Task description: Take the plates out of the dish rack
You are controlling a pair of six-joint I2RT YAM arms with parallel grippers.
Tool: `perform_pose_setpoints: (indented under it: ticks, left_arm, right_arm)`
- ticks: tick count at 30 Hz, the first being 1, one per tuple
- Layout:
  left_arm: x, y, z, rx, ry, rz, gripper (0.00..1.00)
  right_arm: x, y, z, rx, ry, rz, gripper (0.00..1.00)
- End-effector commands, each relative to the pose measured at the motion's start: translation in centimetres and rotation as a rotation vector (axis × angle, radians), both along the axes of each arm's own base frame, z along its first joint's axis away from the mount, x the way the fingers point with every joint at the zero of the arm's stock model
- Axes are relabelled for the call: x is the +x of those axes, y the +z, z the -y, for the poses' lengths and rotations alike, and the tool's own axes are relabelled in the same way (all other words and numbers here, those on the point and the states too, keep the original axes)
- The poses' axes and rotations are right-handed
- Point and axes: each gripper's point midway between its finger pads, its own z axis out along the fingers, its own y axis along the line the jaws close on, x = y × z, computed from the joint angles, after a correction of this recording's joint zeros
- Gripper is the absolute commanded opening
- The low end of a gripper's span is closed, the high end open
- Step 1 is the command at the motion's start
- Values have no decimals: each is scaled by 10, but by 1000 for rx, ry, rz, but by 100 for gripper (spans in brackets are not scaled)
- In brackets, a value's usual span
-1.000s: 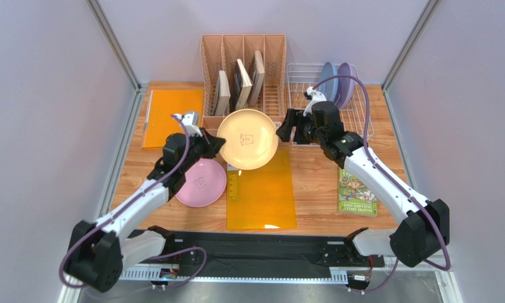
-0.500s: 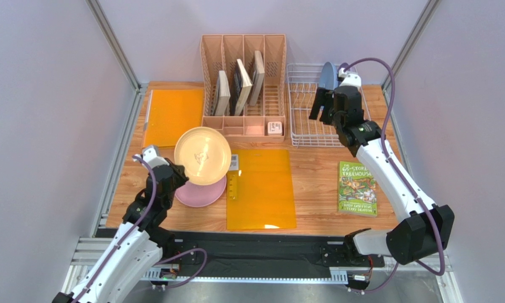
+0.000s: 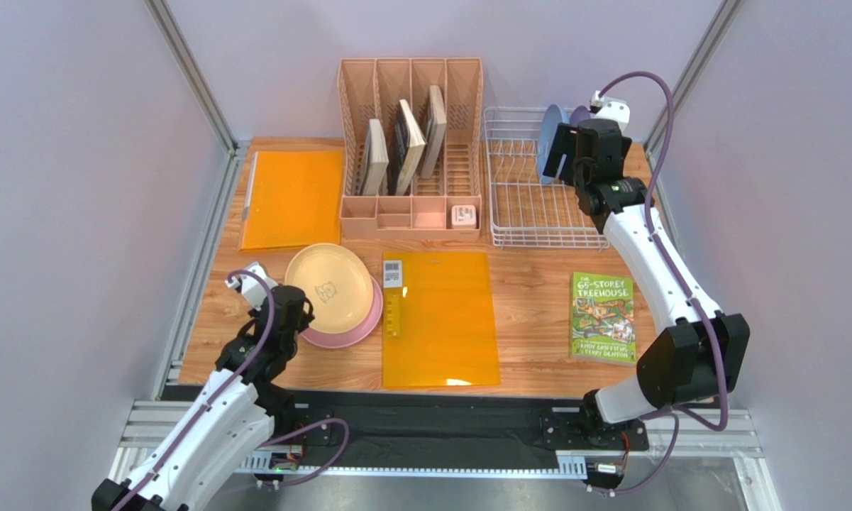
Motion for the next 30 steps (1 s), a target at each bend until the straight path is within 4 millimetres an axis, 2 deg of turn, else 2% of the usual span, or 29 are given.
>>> perform_pose_setpoints:
  ticks: [1,2,3,4,8,11,12,16,19,20,21,25,28,29,30]
  left_arm:
    - [3,-3,15,-87,-27,22,1]
    - [3,-3,19,-105,-45,27,4]
    - [1,-7,21,-112,-56,30,15]
    - [2,-7,22,-121,-62,36,20]
    - [-2,-10,29,-151,-94,40,25]
    - [-4,-13,30,-157,-105,35,36]
    - [-5,-13,30,-158,-108,32,57]
    - [-6,-13,28,-143,-105,29,85]
    - [-3,-7,27,-121,-121,46,88]
    - [0,-1,29,-117,-137,59,89]
    - [2,4,31,-112,-152,73,89]
    - [15,37,44,-84,-262,174,91]
    - [25,65,65,-86,-393,269,94]
    - [26,73,78,-104,-465,294,95]
    - [27,76,84,-104,-501,300,95]
  right_arm:
    - [18,19,15,-44,-51,52,83]
    - [21,16,19,-46,-63,44,83]
    - [27,10,21,-45,-69,33,83]
    - [30,7,22,-39,-75,28,83]
    - [42,-7,26,-36,-81,1,83]
    - [51,-15,25,-39,-78,-18,83]
    - [52,-18,24,-42,-75,-25,83]
    - [62,-22,27,-58,-83,-33,83]
    - [74,-26,30,-92,-81,-45,83]
    - [80,-19,35,-110,-95,-28,82]
    - [86,-26,37,-118,-95,-47,82]
    - [109,-29,39,-131,-83,-45,80]
    - [129,-36,39,-158,-72,-58,78]
    - [135,-42,39,-165,-67,-70,77]
    - [140,-43,38,-174,-57,-78,75]
